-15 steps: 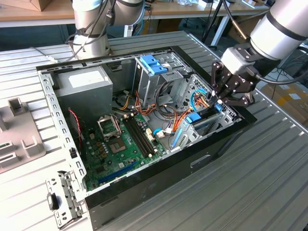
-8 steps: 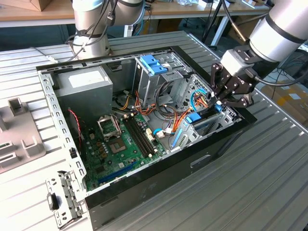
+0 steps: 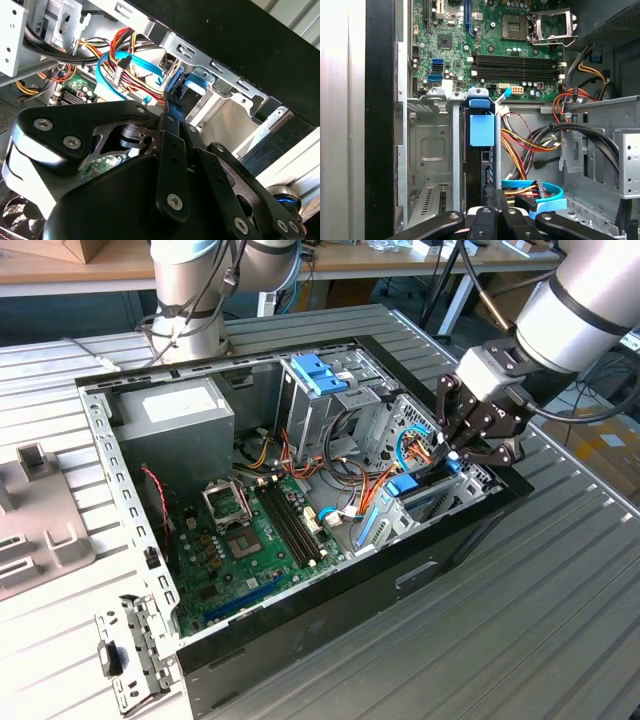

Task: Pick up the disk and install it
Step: 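Insert the first disk wire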

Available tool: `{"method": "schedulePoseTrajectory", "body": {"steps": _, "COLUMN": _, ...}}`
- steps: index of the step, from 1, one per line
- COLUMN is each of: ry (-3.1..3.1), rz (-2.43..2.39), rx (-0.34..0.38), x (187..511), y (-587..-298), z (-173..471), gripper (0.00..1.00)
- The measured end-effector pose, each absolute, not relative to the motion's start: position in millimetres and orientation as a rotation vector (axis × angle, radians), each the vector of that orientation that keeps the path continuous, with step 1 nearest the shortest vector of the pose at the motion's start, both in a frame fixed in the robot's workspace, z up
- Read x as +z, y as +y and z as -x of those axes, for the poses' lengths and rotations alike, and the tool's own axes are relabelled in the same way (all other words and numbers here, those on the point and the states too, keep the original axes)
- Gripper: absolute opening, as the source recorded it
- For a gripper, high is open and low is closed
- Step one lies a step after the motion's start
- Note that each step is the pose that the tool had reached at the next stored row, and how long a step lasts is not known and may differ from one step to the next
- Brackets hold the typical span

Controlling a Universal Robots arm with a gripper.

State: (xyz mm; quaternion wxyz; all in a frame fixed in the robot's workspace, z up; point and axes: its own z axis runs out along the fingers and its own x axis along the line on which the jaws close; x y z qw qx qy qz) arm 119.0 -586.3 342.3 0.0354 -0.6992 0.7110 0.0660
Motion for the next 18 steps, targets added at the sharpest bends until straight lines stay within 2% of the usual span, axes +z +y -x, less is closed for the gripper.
{"method": "schedulePoseTrajectory", "body": {"steps": 8, "ry": 2.184, "rz": 2.148, "rx": 0.204, "x": 340.5, "y": -587.1, "z": -119.1, "gripper": 0.11}}
{"method": "schedulePoseTrajectory", "body": {"steps": 18, "ry": 2.186, "rz": 2.149, "rx": 0.208, "x": 354.8, "y": -587.1, "z": -128.2, "gripper": 0.11}}
